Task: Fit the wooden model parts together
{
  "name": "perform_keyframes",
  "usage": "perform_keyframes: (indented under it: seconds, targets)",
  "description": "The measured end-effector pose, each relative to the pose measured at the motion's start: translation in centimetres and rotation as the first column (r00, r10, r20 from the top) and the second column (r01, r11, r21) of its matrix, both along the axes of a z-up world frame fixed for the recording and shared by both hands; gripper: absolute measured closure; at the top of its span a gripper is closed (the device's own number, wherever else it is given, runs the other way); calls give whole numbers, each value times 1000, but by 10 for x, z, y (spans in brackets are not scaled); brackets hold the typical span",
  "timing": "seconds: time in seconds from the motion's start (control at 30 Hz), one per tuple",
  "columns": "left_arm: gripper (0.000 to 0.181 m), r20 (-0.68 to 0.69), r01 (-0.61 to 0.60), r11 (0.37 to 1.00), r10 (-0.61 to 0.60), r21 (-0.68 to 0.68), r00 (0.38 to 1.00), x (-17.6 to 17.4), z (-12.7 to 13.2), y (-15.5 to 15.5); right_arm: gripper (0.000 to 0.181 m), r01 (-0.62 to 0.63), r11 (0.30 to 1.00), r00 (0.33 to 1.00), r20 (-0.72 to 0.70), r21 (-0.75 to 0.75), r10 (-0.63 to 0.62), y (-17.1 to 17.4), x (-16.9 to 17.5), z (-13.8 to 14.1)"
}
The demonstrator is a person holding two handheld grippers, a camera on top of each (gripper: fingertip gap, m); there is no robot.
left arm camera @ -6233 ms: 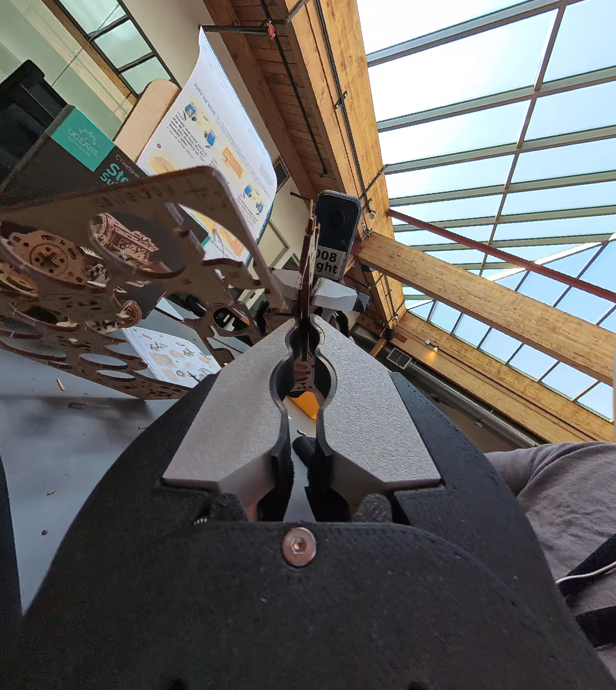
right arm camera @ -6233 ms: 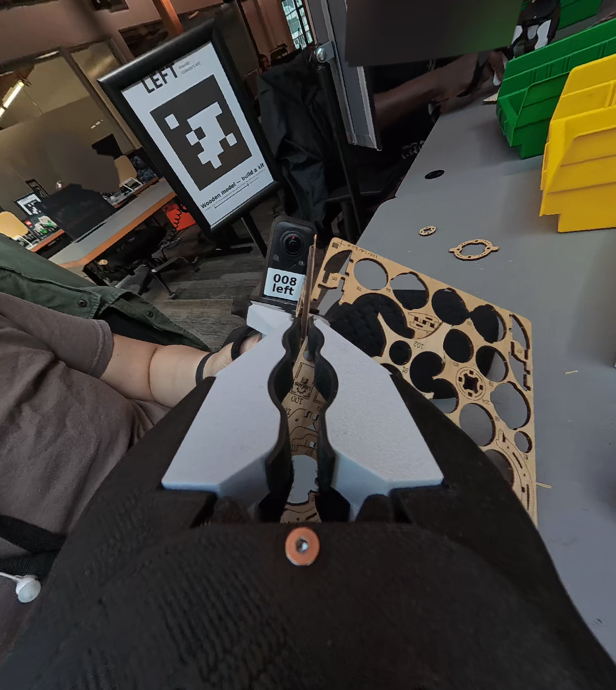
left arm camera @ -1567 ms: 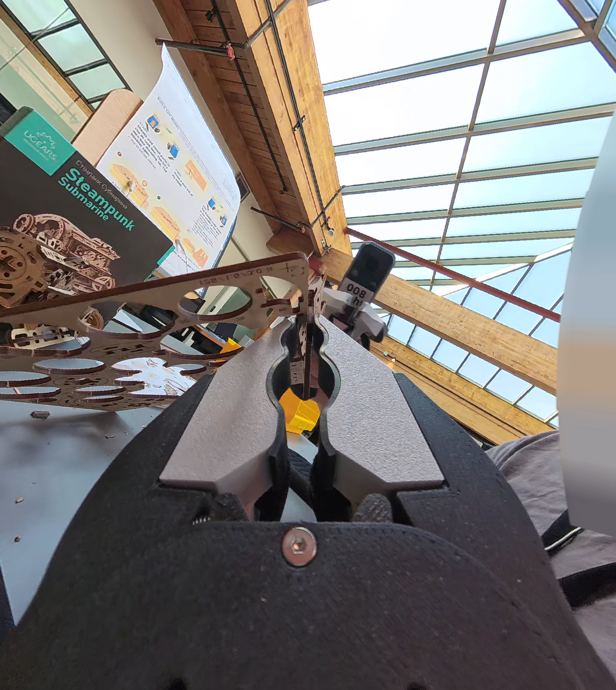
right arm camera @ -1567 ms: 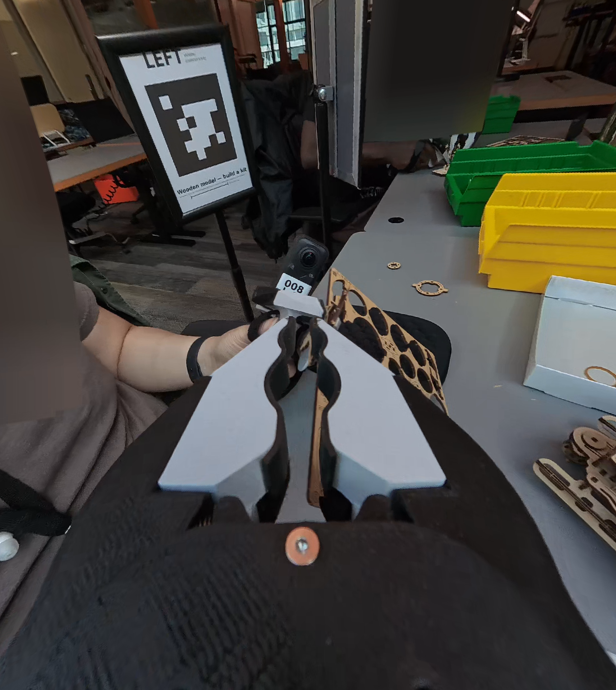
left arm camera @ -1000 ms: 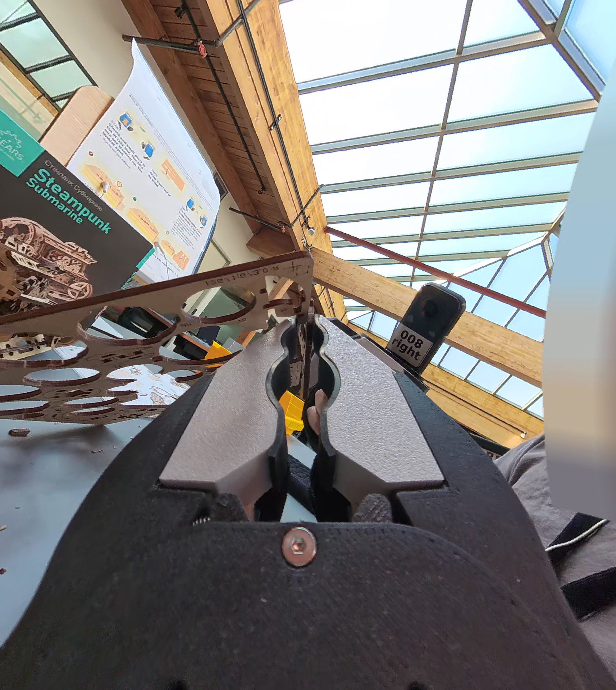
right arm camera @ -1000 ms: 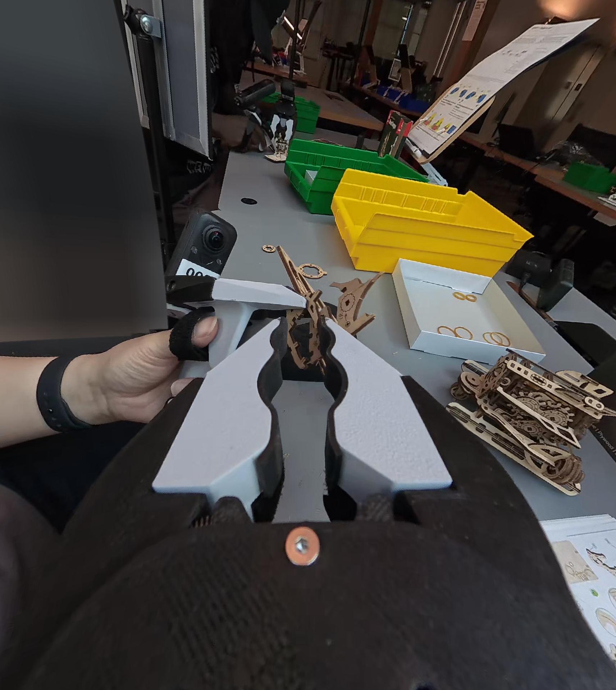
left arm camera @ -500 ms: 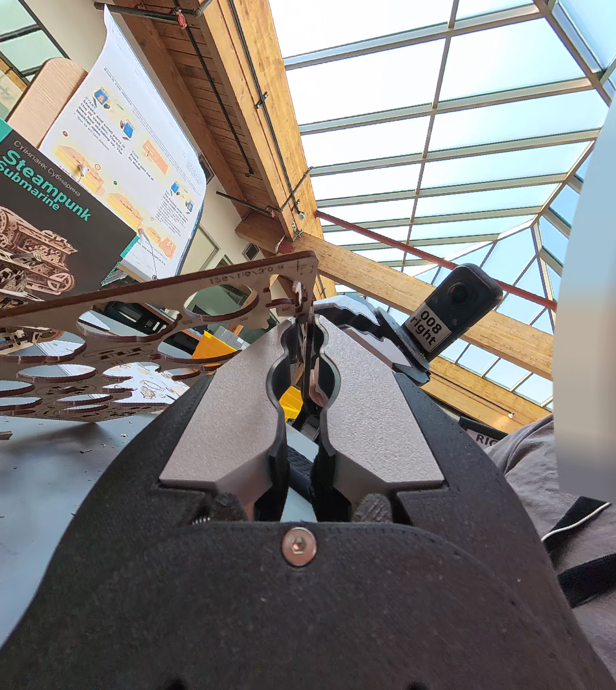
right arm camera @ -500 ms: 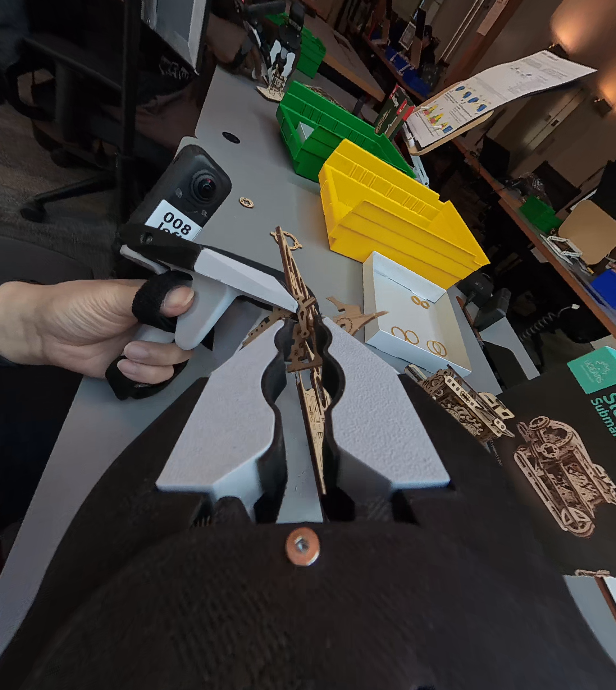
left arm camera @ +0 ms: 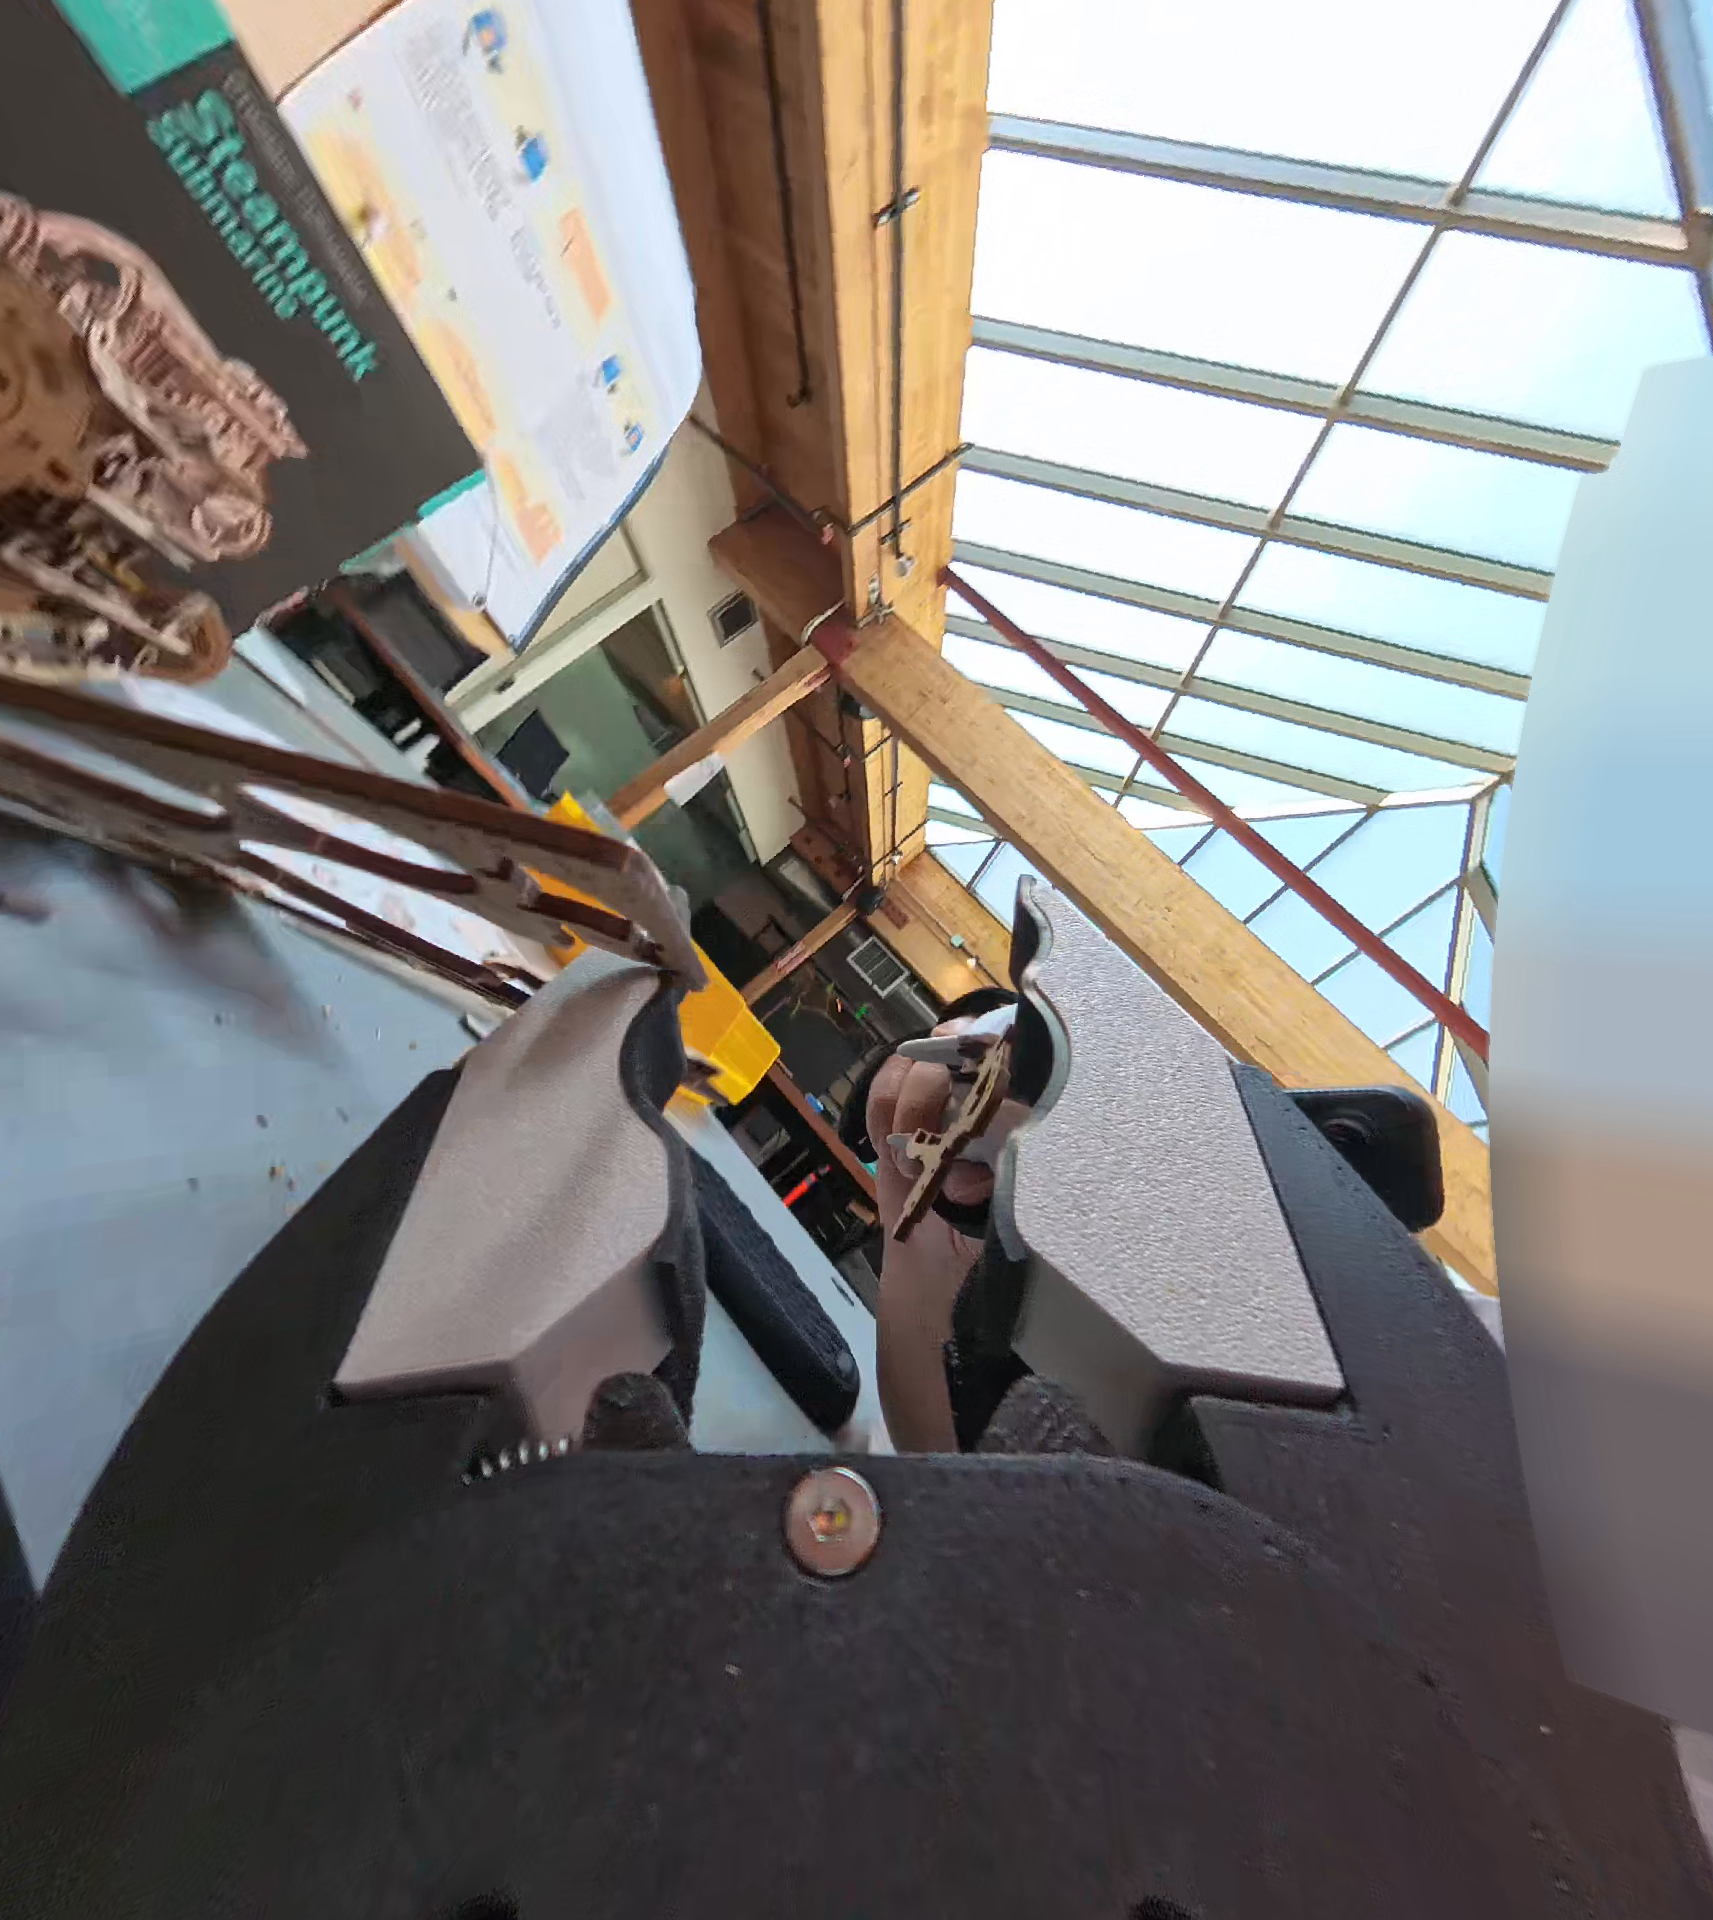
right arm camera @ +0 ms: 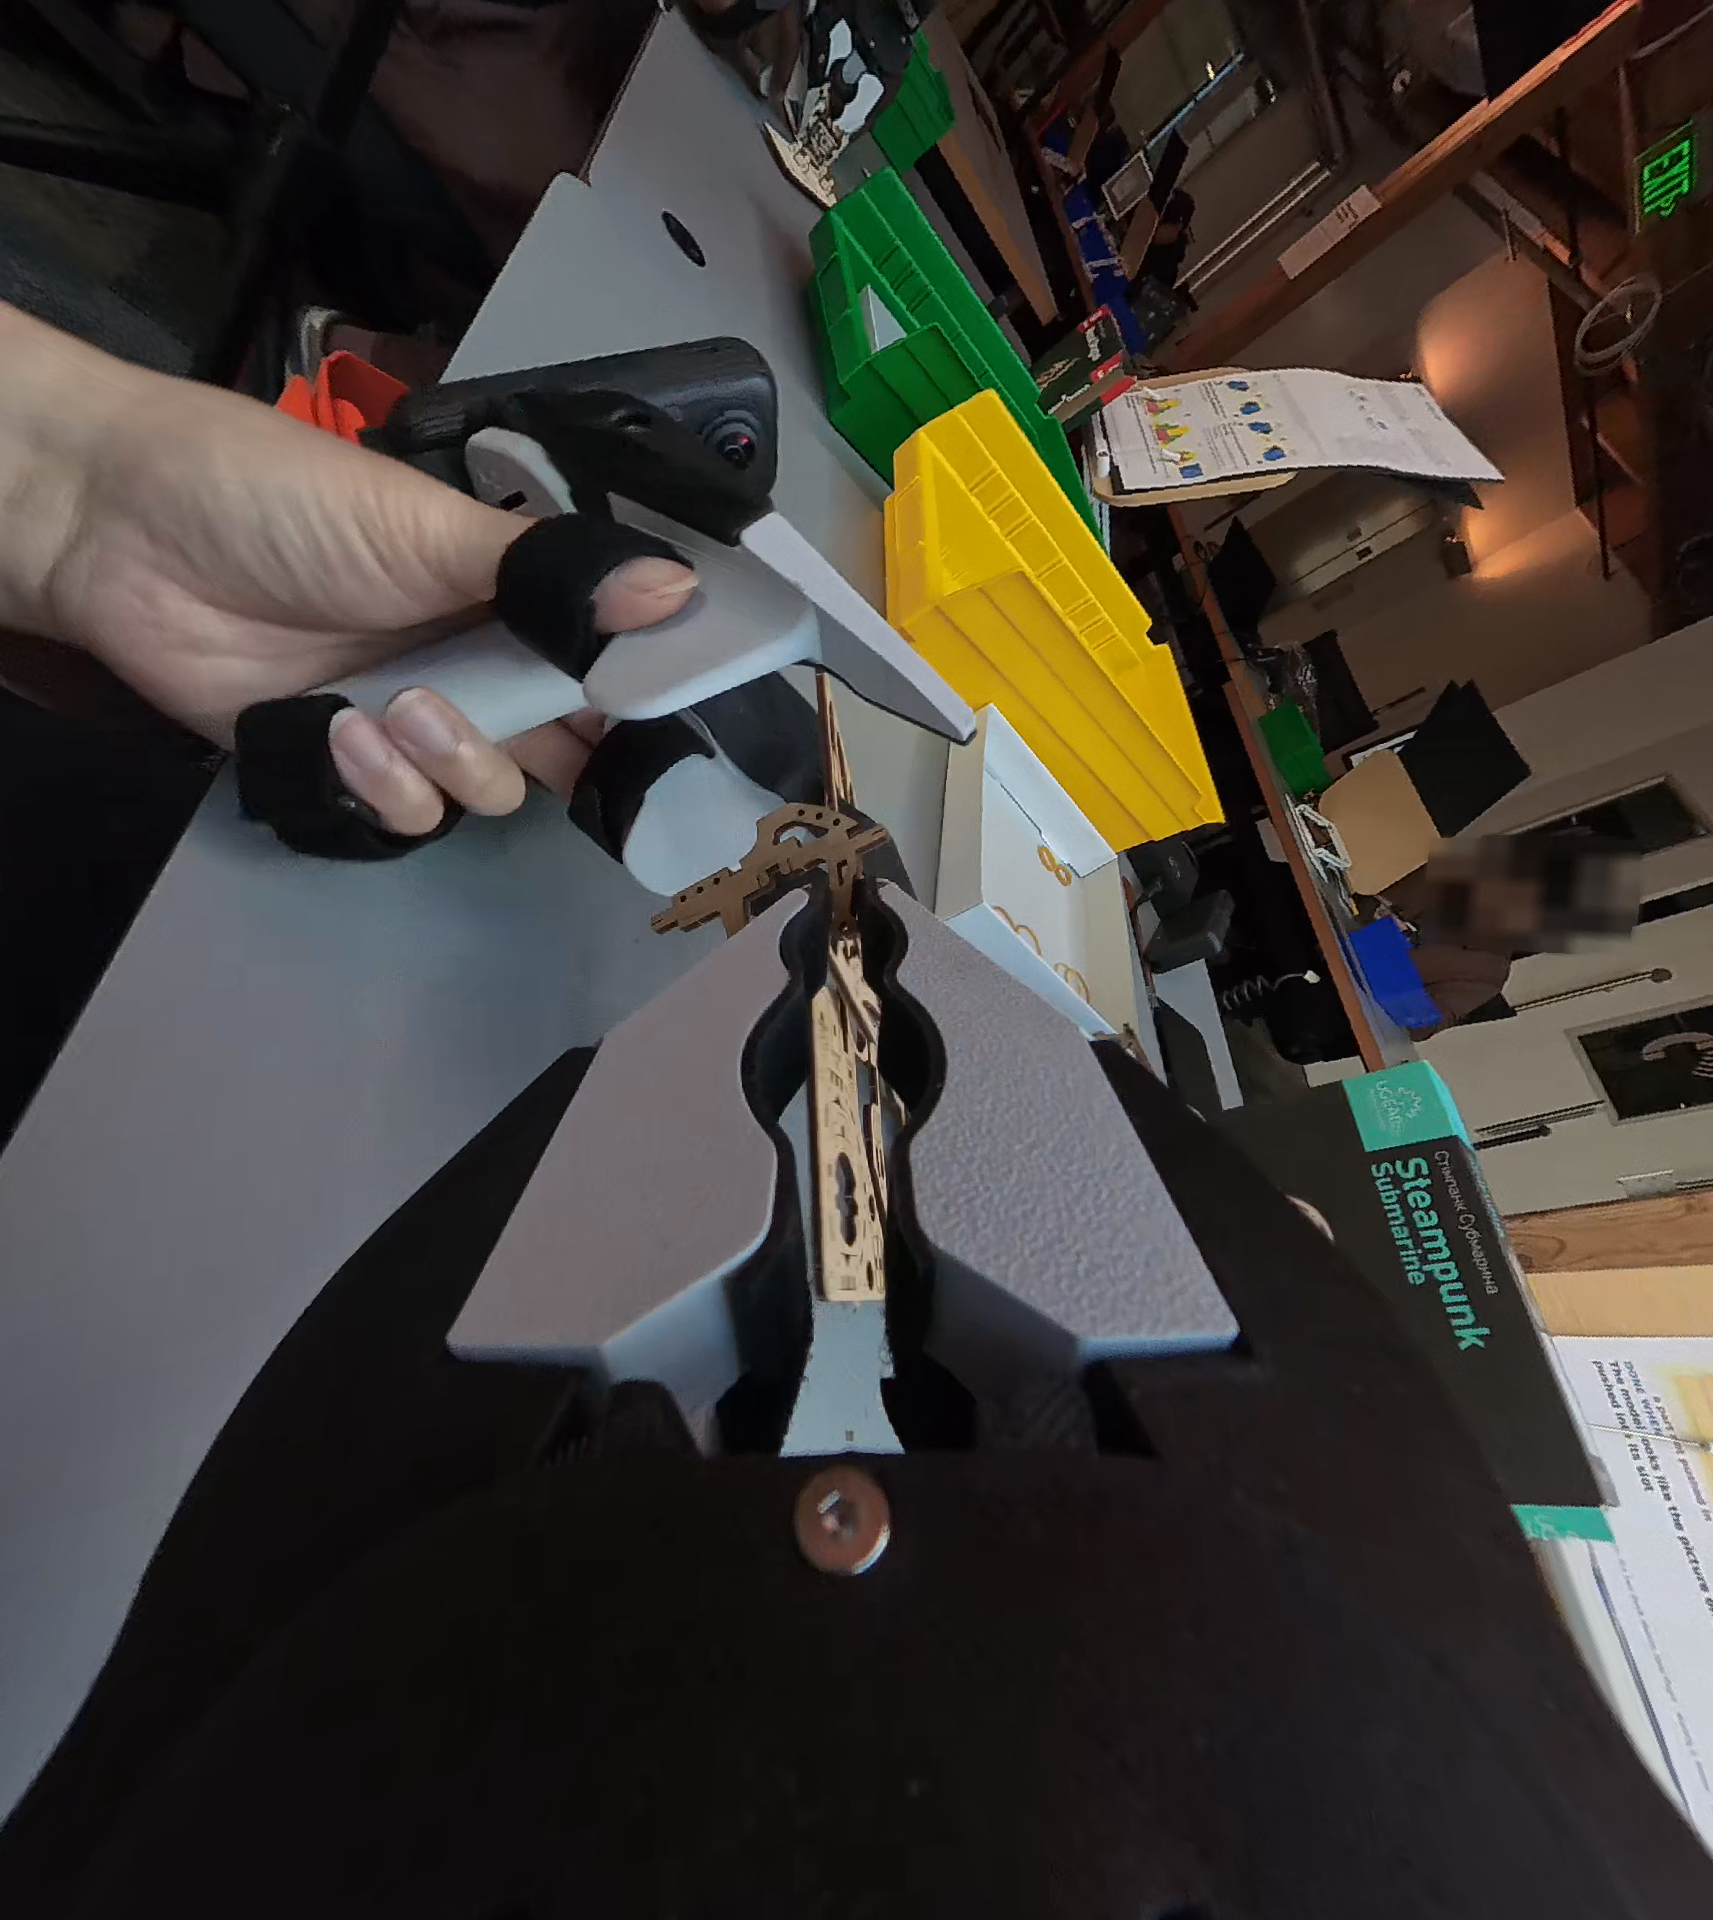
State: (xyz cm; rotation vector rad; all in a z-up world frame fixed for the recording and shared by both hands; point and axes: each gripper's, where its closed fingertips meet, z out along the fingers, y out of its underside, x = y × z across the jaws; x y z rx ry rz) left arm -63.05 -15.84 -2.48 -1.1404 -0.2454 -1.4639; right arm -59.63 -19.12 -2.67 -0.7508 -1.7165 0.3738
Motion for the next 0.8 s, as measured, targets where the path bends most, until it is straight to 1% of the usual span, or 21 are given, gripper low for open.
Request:
perform_keyframes:
  seconds: [0.03, 0.1, 0.13, 0.2, 0.23, 0.27, 0.3, 0.37, 0.4, 0.47, 0.53, 0.6, 0.67, 0.7, 0.73, 0.77, 0.8]
  targets:
    - [120, 9, 20, 999, -19, -46, 1000, 2, -5, -1, 178, -6, 1000, 1000, 15, -13, 6, -2, 7, -8]
    - [118, 31, 10, 993, -6, -120, 999, 0, -14, -3, 177, 24, 997, 998, 65, -69, -19, 3, 20, -27]
    - [121, 38, 11, 987, -5, -159, 999, -1, -19, -4, 177, 40, 994, 996, 89, -102, -31, 7, 26, -37]
    - [132, 31, 62, 974, -57, -218, 998, 4, -26, -8, 177, 73, 978, 989, 142, -197, -45, 12, 37, -57]
    - [132, 30, 83, 962, -78, -259, 996, 6, -30, -9, 177, 96, 962, 984, 172, -257, -52, 14, 41, -66]
    - [122, 40, 97, 951, -89, -294, 995, 7, -31, -9, 177, 123, 939, 977, 206, -321, -57, 16, 45, -74]
    - [117, 45, 111, 942, -102, -317, 994, 8, -33, -9, 177, 155, 910, 969, 237, -385, -65, 18, 48, -81]
    - [122, 13, 143, 924, -148, -355, 989, 13, -39, -8, 177, 205, 837, 957, 284, -507, -63, 21, 52, -91]
    - [120, 4, 163, 914, -174, -372, 985, 16, -41, -7, 177, 246, 783, 941, 335, -571, -51, 22, 55, -99]
    - [108, -16, 214, 887, -242, -408, 970, 21, -42, -2, 167, 303, 683, 918, 395, -664, -24, 26, 58, -111]
    - [99, -73, 239, 860, -302, -450, 951, 25, -46, 2, 157, 322, 612, 909, 416, -722, 14, 27, 59, -117]
    - [100, -92, 249, 853, -325, -459, 941, 26, -47, 6, 147, 347, 570, 906, 424, -745, 4, 35, 59, -118]
    - [102, -69, 270, 850, -335, -452, 940, 24, -45, 8, 149, 329, 521, 924, 382, -788, -5, 43, 57, -108]
    - [103, -53, 283, 849, -340, -446, 939, 23, -44, 8, 149, 332, 482, 933, 358, -811, -39, 53, 55, -103]
    - [106, -39, 293, 851, -343, -435, 939, 21, -42, 8, 149, 347, 417, 934, 348, -840, -77, 64, 54, -100]
    - [107, -30, 298, 853, -344, -429, 939, 20, -41, 8, 147, 338, 332, 940, 331, -881, -79, 70, 52, -97]
    - [107, -24, 302, 852, -345, -427, 938, 19, -40, 8, 141, 319, 237, 948, 312, -918, -66, 74, 49, -93]
